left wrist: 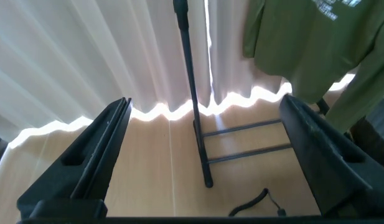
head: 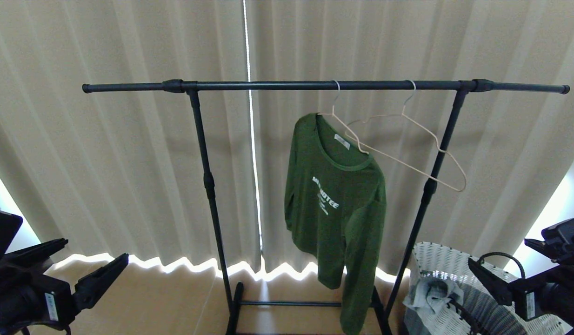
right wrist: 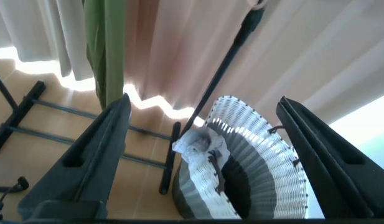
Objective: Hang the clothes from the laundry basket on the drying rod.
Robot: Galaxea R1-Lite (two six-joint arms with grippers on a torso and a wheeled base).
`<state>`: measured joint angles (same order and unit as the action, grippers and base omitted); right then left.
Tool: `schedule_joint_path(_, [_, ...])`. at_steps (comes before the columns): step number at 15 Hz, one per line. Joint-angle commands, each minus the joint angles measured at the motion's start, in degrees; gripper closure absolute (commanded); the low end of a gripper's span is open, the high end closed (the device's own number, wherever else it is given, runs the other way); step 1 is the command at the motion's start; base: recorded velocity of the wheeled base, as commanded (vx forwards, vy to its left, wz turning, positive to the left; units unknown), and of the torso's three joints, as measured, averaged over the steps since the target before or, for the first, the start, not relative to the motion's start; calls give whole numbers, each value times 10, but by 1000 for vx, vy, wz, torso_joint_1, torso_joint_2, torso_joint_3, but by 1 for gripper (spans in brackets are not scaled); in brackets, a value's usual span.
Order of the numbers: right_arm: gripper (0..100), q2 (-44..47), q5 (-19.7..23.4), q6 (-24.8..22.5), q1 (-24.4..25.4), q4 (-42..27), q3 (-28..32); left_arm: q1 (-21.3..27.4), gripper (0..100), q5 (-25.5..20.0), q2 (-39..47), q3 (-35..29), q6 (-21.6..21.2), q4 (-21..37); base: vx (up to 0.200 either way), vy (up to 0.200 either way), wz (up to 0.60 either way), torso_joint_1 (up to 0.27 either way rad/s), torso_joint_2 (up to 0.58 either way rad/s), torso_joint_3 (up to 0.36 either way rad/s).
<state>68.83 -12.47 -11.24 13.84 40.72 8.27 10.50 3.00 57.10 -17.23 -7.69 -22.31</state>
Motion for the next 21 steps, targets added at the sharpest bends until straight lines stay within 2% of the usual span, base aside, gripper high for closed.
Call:
schedule_joint_path(1, [0,5,0,0,0,0,-3,5,0,0,4,4,0,0,0,0,0,0,0,0])
schedule_joint_path(9, [0,4,-1,-1,1,-2,-4,17,0,0,4,17,-2,0,0,0,0,-13,31,19])
schedule_joint_path(21, [0,5,-1,-1,0,-1,1,15,0,1,-1,40,-5,-5,0,0,0,-151,450,290])
